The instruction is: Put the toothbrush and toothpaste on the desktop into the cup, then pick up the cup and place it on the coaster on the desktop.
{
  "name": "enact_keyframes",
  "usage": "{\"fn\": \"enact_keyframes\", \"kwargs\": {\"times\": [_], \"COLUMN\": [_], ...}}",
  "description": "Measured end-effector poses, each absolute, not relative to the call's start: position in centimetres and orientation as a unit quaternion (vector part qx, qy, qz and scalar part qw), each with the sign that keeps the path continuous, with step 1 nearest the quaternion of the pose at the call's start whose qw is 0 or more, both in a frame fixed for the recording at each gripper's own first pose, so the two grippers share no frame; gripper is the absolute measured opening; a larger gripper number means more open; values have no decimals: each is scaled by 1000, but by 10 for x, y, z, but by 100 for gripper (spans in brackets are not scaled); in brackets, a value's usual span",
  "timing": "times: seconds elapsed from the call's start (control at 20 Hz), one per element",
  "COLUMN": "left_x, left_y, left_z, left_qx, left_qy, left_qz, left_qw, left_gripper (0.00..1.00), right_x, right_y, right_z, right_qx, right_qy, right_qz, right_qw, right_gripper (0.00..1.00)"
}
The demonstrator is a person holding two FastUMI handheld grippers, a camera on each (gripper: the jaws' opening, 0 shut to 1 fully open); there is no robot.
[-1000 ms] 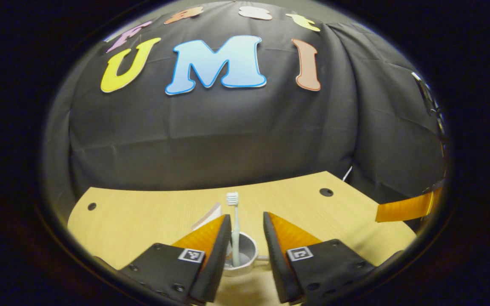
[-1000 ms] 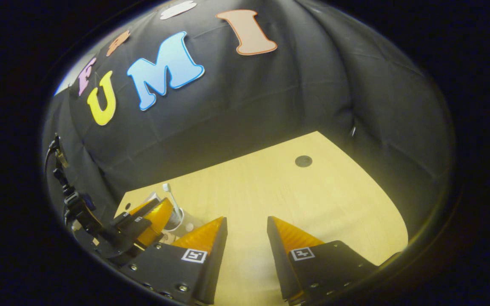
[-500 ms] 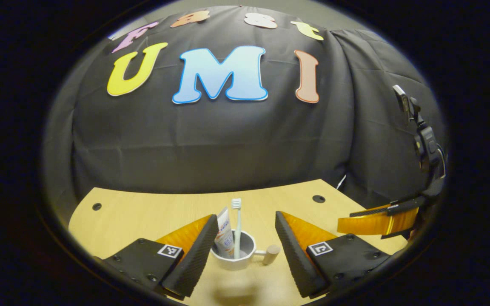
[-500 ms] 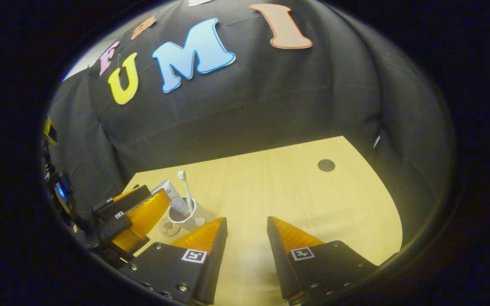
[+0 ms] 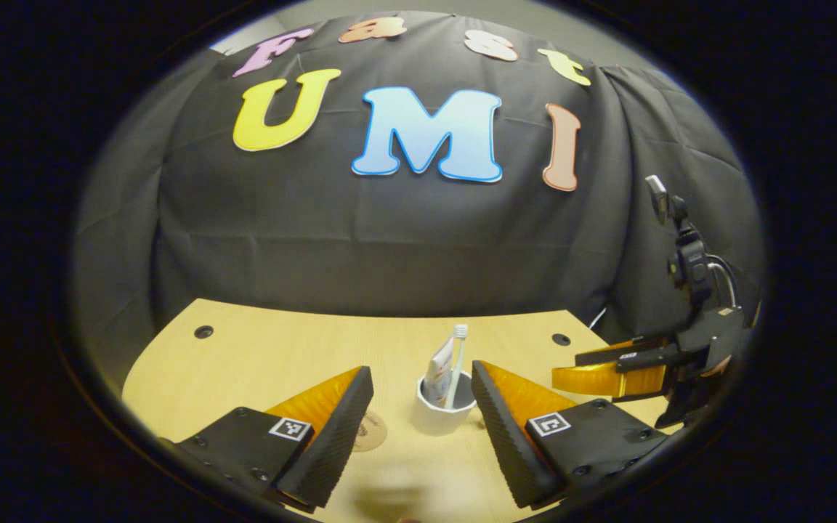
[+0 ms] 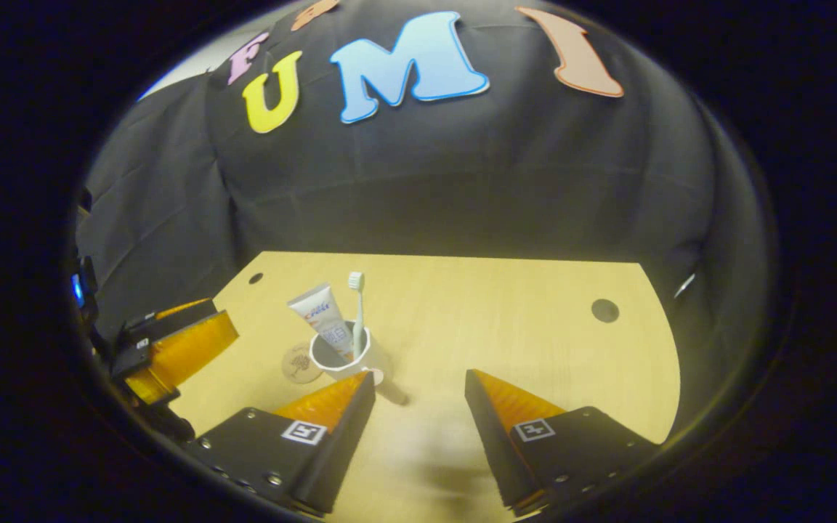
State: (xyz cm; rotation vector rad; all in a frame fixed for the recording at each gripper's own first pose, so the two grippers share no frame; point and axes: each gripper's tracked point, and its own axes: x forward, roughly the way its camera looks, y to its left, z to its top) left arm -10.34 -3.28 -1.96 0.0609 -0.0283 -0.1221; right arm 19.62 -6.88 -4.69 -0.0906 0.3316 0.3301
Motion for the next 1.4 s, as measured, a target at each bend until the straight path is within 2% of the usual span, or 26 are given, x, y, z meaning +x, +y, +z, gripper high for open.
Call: {"fn": "enact_keyframes", "kwargs": {"times": [0.05,0.25,0.4,0.45,0.85,1.25,1.3,1.35,1.4], "left_x": [-107,-123,-136,-140,-168,-192,-193,-195,-197], "left_y": [-23,6,20,24,52,89,94,99,100], "left_z": [-21,-15,-11,-10,-21,-40,-40,-40,-36], "left_qx": [36,37,29,26,2,-25,-27,-30,-32], "left_qy": [-11,-13,-16,-17,-8,8,8,7,5], "left_qz": [-55,-32,-17,-12,21,66,71,75,78], "left_qw": [998,999,999,999,1000,998,997,997,996], "left_gripper": [93,93,93,93,93,93,93,93,93], "right_x": [199,206,212,214,233,250,252,252,253], "right_y": [-66,-55,-47,-45,-24,-6,-5,-5,-6], "right_z": [-50,-56,-59,-59,-74,-96,-99,-102,-103], "right_qx": [-66,-128,-156,-170,-265,-310,-311,-313,-318], "right_qy": [170,185,194,197,247,290,294,298,300], "right_qz": [171,202,217,221,260,278,280,280,281], "right_qw": [968,953,944,940,895,861,859,857,854], "right_gripper": [88,89,85,89,89,83,81,74,74]}}
